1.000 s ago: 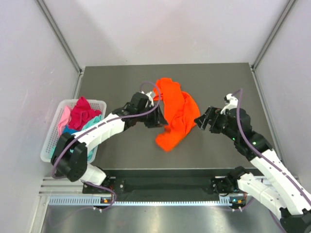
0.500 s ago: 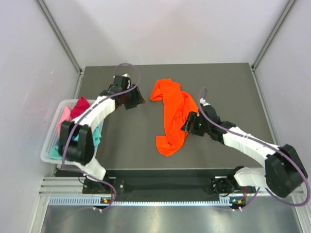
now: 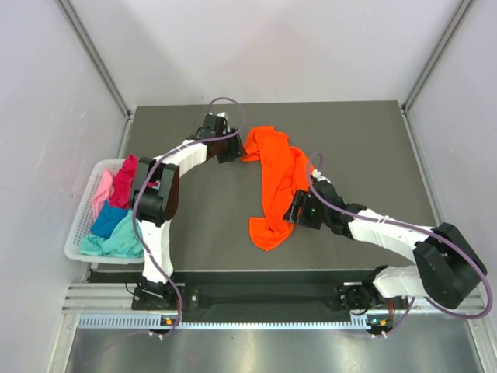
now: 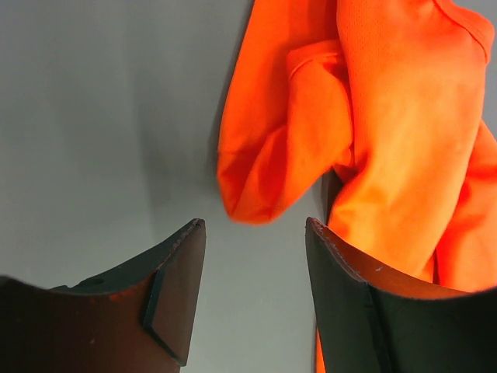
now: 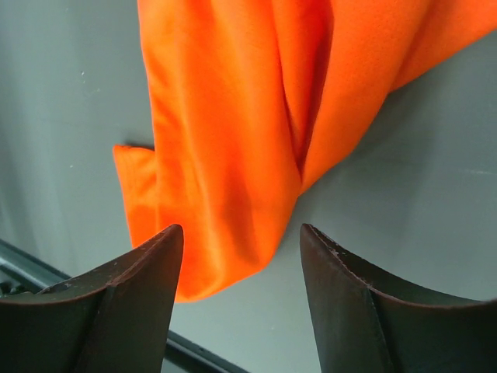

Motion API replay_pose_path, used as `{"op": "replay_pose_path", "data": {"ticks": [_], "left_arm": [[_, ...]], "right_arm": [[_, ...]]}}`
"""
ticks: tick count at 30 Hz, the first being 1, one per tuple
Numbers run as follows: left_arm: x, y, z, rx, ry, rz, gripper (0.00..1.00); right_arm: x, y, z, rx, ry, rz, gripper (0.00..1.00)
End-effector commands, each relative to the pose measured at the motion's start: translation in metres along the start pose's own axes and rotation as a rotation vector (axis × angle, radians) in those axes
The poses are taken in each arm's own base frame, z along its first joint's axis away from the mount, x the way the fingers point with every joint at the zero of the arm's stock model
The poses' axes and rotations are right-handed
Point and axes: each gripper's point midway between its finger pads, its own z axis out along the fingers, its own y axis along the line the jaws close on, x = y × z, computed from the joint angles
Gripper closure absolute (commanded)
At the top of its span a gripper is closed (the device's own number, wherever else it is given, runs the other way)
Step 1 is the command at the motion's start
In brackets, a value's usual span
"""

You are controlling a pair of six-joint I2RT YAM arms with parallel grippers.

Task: Fold and stack the t-shirts
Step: Flatten the tshirt out

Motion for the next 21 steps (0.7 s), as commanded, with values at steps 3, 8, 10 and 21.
{"op": "replay_pose_path", "data": {"ticks": [3, 8, 10, 21], "left_arm": [[-0.022, -0.025, 0.022, 0.111, -0.062, 0.081, 0.43], [-0.015, -0.023, 0.037, 0.119, -0.026, 0.084, 0.66], [-0.023, -0.028, 0.031, 0.124, -0.039, 0.09, 0.85], [-0.102, -0.076, -0.13, 0.025, -0.252, 0.132, 1.0]], "right_arm": [[-0.002, 0.003, 0.008, -0.008, -0.03, -0.02, 0.37], [0.001, 0.0, 0.016, 0.005, -0.016, -0.024, 0.38], [-0.009, 0.001, 0.018, 0.022, -0.048, -0.033, 0.42], [-0.123, -0.023, -0.071, 0.343, -0.302, -0.157, 1.0]]}}
